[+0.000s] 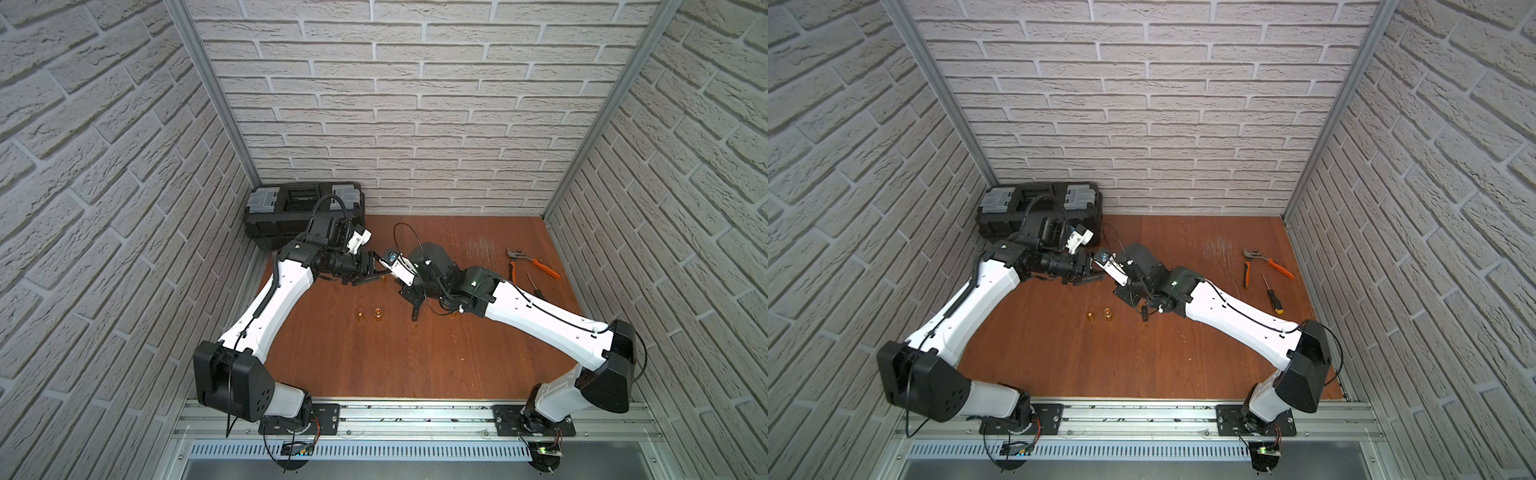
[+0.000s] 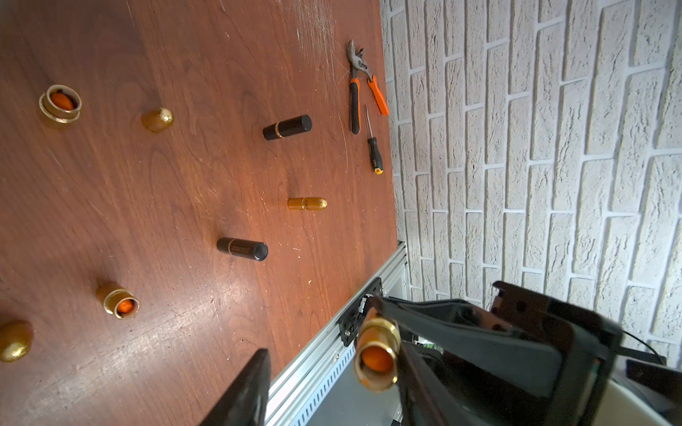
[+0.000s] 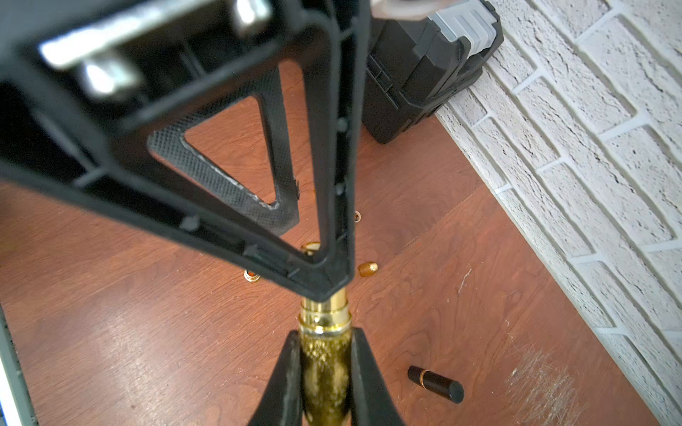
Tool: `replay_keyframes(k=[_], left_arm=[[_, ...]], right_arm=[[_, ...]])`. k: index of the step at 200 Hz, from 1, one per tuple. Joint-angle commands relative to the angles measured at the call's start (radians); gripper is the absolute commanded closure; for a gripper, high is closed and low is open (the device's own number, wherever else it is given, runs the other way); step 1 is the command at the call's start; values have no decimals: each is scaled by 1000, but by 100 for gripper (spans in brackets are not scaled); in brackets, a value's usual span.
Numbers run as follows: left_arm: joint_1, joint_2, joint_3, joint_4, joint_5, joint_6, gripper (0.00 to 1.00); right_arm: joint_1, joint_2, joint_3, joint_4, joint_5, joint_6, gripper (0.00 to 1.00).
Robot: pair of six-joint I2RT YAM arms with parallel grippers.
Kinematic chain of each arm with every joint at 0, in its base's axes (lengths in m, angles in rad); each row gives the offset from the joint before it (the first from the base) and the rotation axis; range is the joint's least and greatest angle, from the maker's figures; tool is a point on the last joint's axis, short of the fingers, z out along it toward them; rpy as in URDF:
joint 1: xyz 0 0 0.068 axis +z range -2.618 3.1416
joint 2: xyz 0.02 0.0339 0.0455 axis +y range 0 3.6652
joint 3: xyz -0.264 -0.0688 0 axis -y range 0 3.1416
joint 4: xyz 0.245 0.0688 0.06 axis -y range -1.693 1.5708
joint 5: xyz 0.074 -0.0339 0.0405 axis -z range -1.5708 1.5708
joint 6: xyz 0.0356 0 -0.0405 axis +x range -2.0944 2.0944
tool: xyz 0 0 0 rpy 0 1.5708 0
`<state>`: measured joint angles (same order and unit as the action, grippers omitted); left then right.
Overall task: Open the lipstick cap
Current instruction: Place the lipstick at the center of the board.
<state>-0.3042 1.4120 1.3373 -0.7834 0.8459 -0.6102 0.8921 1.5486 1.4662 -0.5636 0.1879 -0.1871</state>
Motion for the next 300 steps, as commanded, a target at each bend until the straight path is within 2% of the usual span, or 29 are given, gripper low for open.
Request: replay_keyframes(k=[1,36,109,138,194,206,230,242,277,300], left_arm=[[-7,-21,-5,31,30,3,45],[-11,-3,-7,37,33,8,50],[-34,43,16,66,69,2,65],[-35,50,23,70,80,-2,77],[-36,57,39,66,97,-1,86],[-35,58,42,59,97,2,87],[-29,56,52,55,102,0,88],[-17,52,70,45,102,4,88],[21,55,118,23,92,2,88],[38,100,210,-79,23,80,87]], right_arm=[[5,11,28,38,-13,13,97],[7,5,22,47,-16,16,97],[6,10,14,60,-16,9,97],[6,15,16,62,-10,4,97],[5,24,20,66,6,3,96],[5,29,22,65,15,5,92],[5,35,28,64,39,5,74],[5,32,34,59,51,5,69],[3,-13,28,58,62,0,62],[4,-36,18,43,110,-8,62]])
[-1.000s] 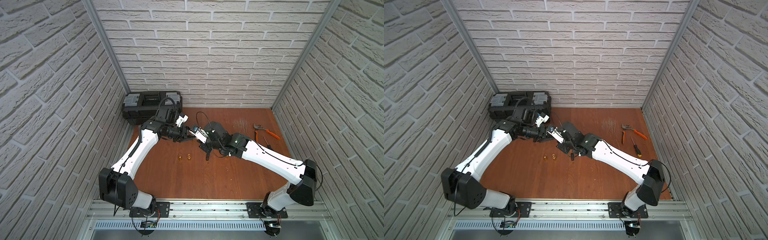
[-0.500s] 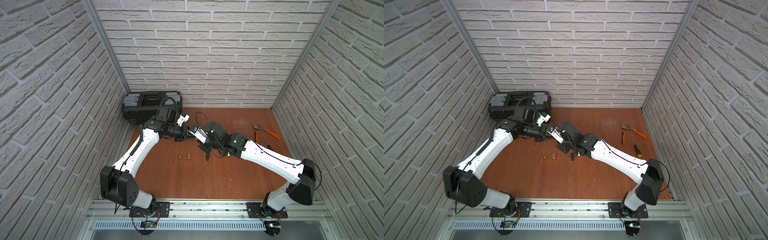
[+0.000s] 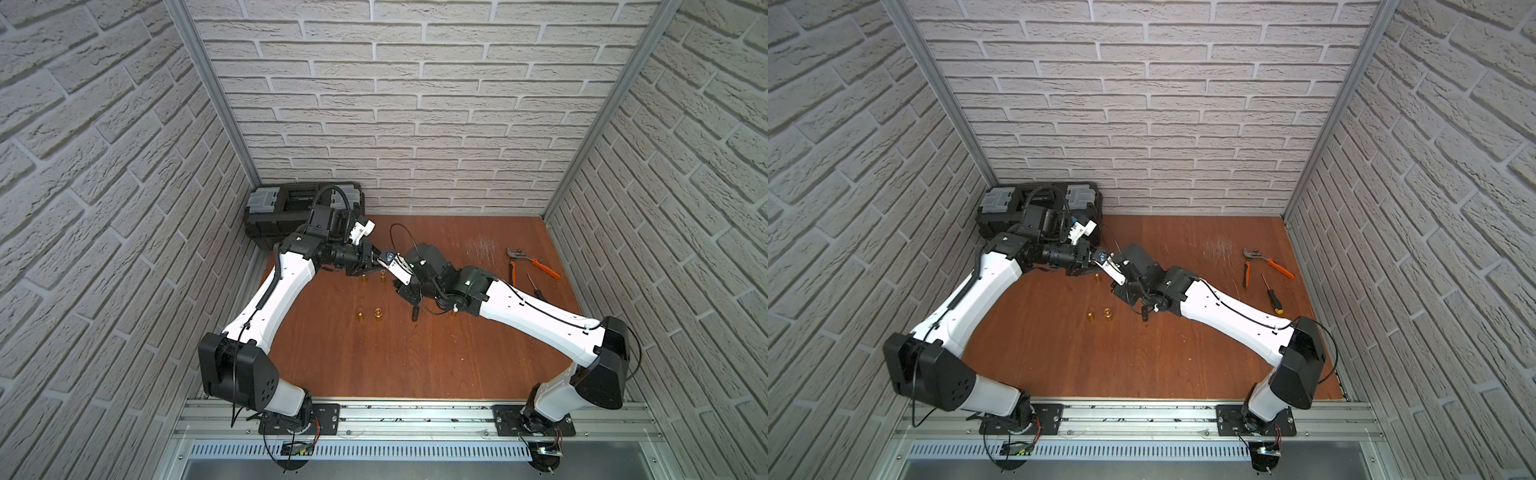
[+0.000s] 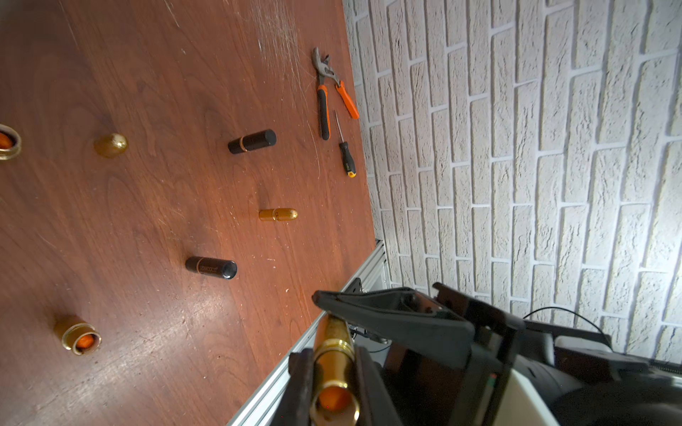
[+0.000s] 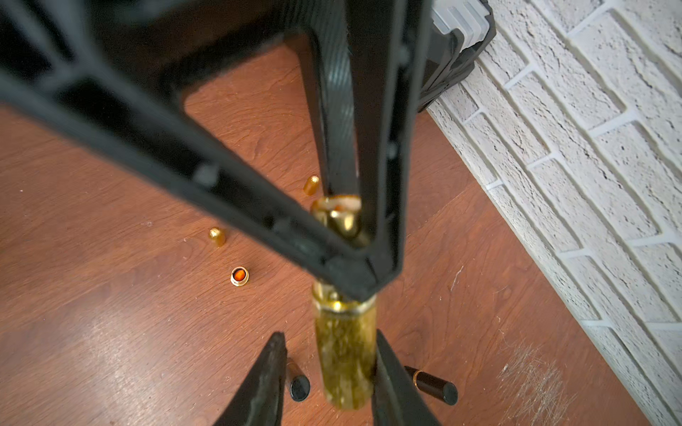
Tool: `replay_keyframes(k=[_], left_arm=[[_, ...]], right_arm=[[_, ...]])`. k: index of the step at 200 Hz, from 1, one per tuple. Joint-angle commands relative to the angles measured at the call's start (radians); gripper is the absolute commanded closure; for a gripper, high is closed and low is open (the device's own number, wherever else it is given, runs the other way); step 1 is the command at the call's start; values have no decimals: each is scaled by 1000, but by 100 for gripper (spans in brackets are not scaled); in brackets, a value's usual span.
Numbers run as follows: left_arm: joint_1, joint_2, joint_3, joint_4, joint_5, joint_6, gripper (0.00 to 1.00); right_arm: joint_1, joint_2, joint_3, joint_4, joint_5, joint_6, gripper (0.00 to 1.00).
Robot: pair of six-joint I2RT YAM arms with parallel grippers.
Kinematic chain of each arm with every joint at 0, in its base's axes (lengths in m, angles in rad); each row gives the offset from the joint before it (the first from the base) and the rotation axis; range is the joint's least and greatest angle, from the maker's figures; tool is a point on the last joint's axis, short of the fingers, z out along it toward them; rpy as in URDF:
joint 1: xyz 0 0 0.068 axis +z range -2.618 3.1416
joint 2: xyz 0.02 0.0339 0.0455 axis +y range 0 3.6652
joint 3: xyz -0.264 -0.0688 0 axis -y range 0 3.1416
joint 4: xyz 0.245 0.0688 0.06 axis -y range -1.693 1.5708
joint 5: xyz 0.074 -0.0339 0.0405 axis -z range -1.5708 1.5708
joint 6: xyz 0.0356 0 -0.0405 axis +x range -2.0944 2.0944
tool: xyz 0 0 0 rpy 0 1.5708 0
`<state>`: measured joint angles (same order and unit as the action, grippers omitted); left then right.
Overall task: Open the lipstick cap
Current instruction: Place the lipstick at the center of the board.
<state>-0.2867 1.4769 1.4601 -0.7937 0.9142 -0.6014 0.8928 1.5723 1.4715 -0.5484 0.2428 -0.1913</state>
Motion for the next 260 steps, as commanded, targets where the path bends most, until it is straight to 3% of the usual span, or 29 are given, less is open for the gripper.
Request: replay_keyframes(k=[1,45,108,139,197,260], left_arm=[[21,37,90,-71,-48,72,87],[-17,148,152,-62,-220,110,86],[-227,415,371,-55,-620,249,85],[-308,501,384,9,-784,294,85],[-361,542,251,216,-847,325,85],[-408,639,296,214,-899,379,83]], right_arm=[[3,-61,12,28,58,-4,62],[1,-143,16,-64,140,5,61],[1,-290,1,-134,238,10,59],[1,-330,-25,-141,271,14,58],[1,-362,-72,-130,288,24,58],[1,-347,-80,-130,290,25,58]])
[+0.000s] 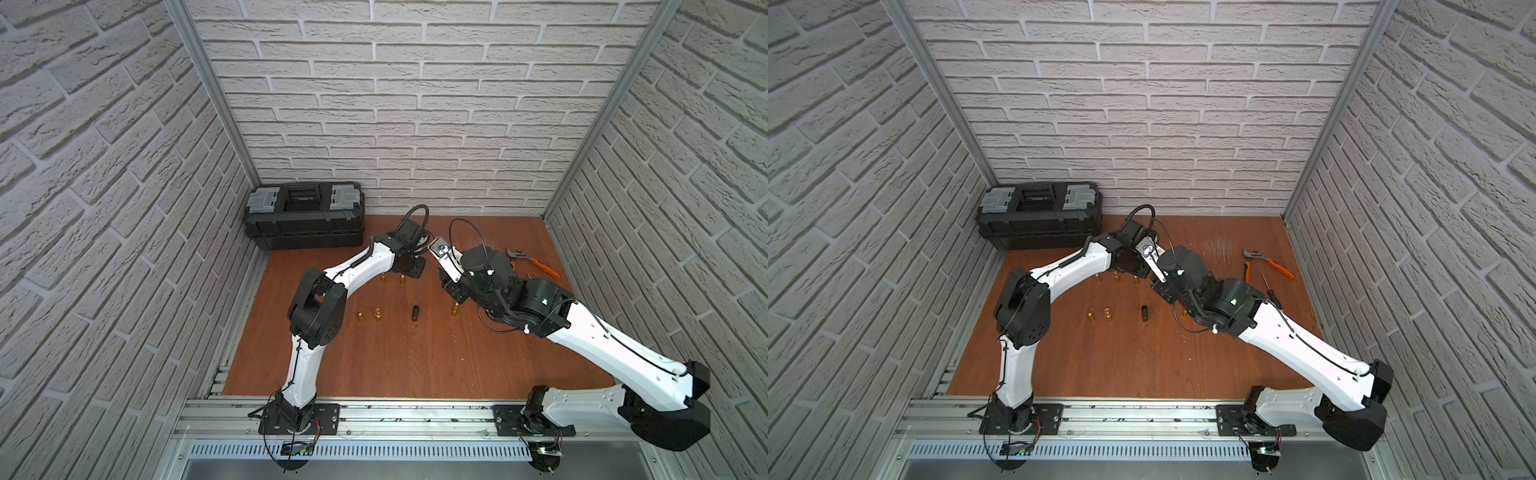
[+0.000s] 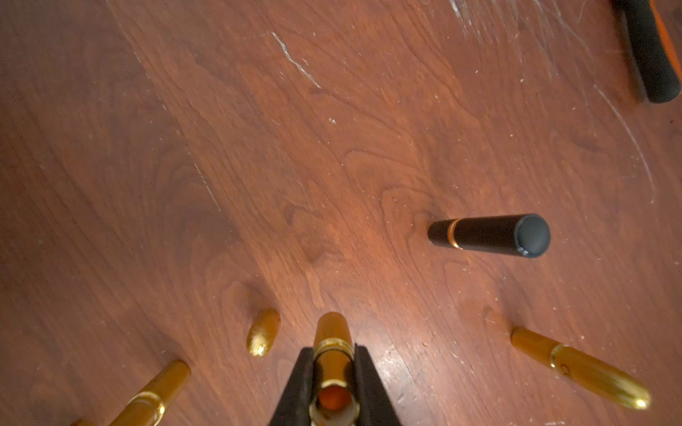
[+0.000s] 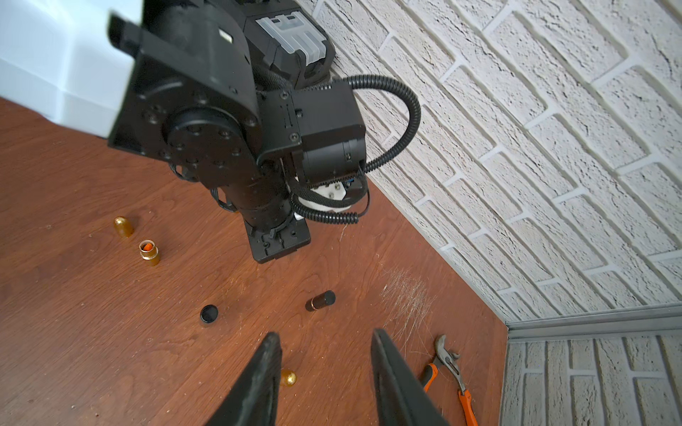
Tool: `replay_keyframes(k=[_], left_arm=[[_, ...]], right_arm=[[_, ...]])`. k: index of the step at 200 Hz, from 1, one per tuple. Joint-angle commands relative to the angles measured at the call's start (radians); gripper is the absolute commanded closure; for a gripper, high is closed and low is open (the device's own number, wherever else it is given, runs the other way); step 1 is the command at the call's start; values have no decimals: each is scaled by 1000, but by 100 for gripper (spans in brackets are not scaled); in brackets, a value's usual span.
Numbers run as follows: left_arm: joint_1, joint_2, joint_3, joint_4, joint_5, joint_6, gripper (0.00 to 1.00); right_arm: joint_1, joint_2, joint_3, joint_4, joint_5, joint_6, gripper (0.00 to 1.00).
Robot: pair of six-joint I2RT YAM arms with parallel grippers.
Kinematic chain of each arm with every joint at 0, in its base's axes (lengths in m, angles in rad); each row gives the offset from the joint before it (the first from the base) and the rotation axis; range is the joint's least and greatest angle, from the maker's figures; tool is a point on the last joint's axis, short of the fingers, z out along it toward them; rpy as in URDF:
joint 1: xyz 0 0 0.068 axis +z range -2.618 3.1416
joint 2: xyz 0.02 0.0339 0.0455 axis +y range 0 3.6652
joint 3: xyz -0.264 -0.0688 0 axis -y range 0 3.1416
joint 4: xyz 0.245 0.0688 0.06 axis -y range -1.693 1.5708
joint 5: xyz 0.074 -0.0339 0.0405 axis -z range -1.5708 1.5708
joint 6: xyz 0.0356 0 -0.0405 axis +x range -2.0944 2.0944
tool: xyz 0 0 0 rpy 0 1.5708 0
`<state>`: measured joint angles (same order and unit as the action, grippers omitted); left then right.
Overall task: Open the lipstick cap
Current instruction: Place the lipstick at the center of the board.
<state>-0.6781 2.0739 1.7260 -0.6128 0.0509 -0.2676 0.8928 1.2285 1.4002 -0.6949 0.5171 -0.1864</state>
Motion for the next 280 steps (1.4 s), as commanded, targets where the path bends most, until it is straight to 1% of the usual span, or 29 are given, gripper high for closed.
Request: replay_keyframes(k=[1,38,75,118,142,183,220,255,280], left_arm=[[-16,43,31,33,-36,45,83],[-19,87,50,29,-37,44,83],[-18,99,46,32,-53,48,83],[-18,121,64,15,-56,54,81],[-18,132,73,4,-55,57,76],[-20,122,85,-7,-53,48,62],[-17,67,102,-37,-31,40,56],[6,-18,117,-149,43,28,53],[15,-95,91,-240,61,21,51]], right_arm=[[1,-4,-8,16,16,19,58],[1,-4,-15,11,23,20,58],[1,-2,-21,11,28,22,58],[1,6,-20,13,24,19,58],[1,14,-20,8,26,18,58],[1,15,-13,7,23,16,58],[1,20,22,-17,2,20,58],[2,13,42,-16,-6,23,58],[2,8,42,4,-26,24,58]])
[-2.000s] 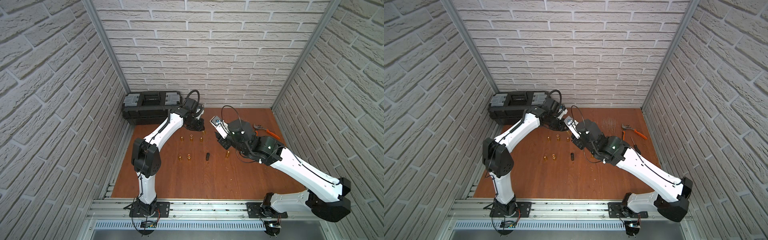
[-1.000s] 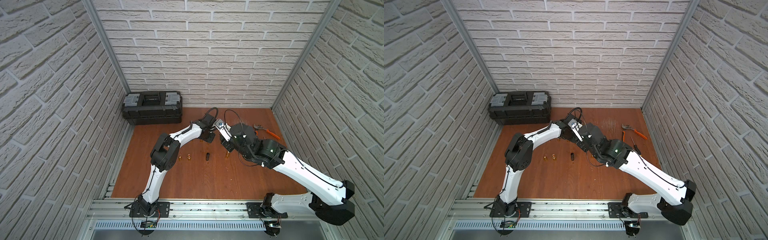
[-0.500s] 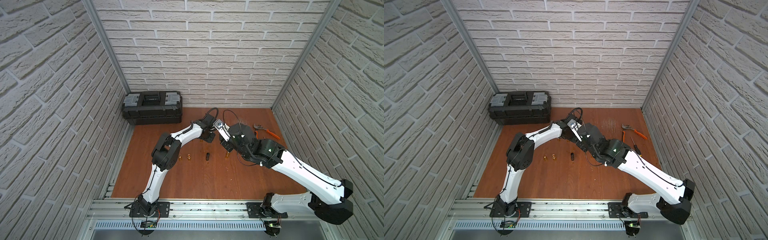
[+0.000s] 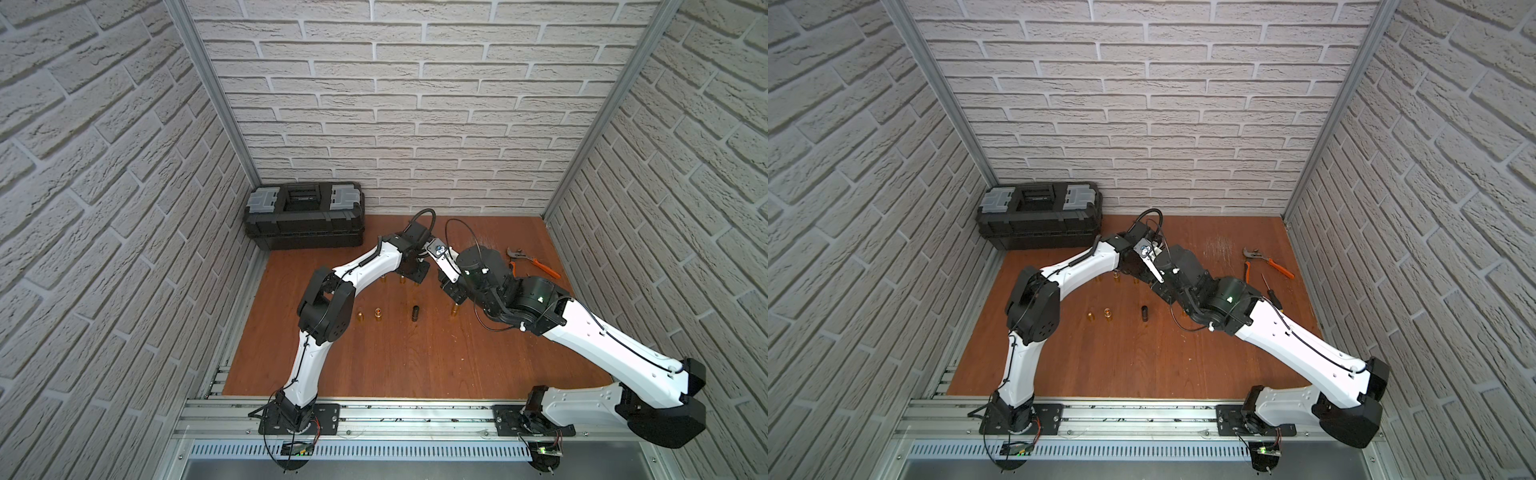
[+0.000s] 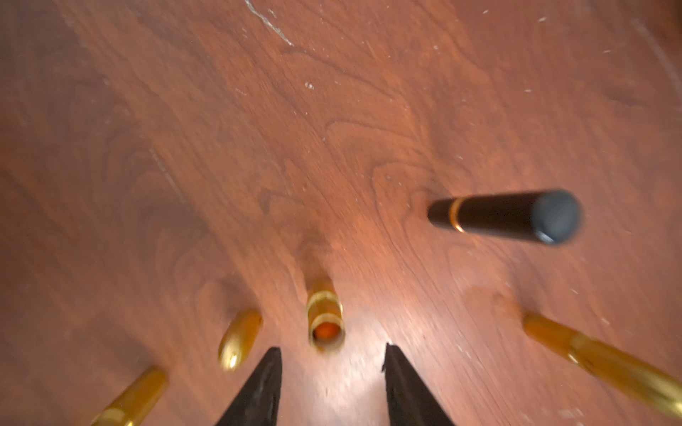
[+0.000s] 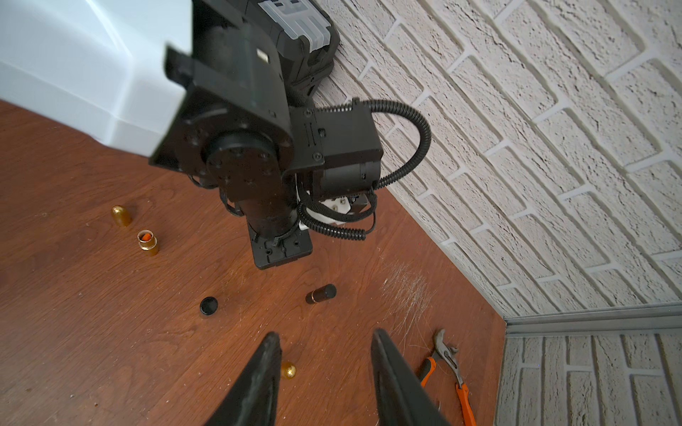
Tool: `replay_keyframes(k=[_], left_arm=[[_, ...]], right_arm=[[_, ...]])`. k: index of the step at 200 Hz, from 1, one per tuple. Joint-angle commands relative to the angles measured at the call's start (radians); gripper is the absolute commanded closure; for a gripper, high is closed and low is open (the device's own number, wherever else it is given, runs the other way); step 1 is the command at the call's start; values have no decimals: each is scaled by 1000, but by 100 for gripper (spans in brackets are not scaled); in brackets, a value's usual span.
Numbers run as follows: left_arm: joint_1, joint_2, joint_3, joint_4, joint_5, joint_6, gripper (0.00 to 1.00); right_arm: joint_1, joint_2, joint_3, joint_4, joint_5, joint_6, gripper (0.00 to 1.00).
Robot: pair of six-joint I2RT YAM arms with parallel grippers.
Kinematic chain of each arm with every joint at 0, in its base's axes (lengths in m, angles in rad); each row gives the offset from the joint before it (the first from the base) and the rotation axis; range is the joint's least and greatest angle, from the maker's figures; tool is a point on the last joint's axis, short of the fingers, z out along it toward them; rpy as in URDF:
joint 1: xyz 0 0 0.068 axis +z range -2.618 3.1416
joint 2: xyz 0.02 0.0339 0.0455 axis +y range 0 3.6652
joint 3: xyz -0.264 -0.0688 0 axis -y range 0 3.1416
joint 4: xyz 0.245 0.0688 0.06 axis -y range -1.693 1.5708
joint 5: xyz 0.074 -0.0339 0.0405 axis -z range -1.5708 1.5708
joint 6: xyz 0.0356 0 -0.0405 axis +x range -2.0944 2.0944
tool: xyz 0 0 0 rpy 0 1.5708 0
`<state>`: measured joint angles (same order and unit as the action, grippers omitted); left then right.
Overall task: Open the lipstick cap
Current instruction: Place the lipstick at the center of the board, then pick up the lipstick at the center of the board.
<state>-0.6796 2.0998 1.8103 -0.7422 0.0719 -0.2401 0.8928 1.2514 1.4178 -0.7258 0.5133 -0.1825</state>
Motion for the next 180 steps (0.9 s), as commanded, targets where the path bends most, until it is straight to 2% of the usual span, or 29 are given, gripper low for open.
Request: replay_keyframes(k=[1,41,80,124,180], left_arm=[[16,-123,5,-115,39,-7,51],[-14,-235,-119,-170,48,-44,48],[-83,-269,-239,-142,18,-50,49],[-149,-248,-249,-128,-18,-53,49],[-188,-178,-229,-149,-57,-47,49]], right_arm=[[3,-15,25,35,-23,20,58],[3,26,67,40,-33,18,57],[3,30,53,75,-38,11,57],[2,40,43,79,-41,21,57],[3,45,22,76,-32,25,57]])
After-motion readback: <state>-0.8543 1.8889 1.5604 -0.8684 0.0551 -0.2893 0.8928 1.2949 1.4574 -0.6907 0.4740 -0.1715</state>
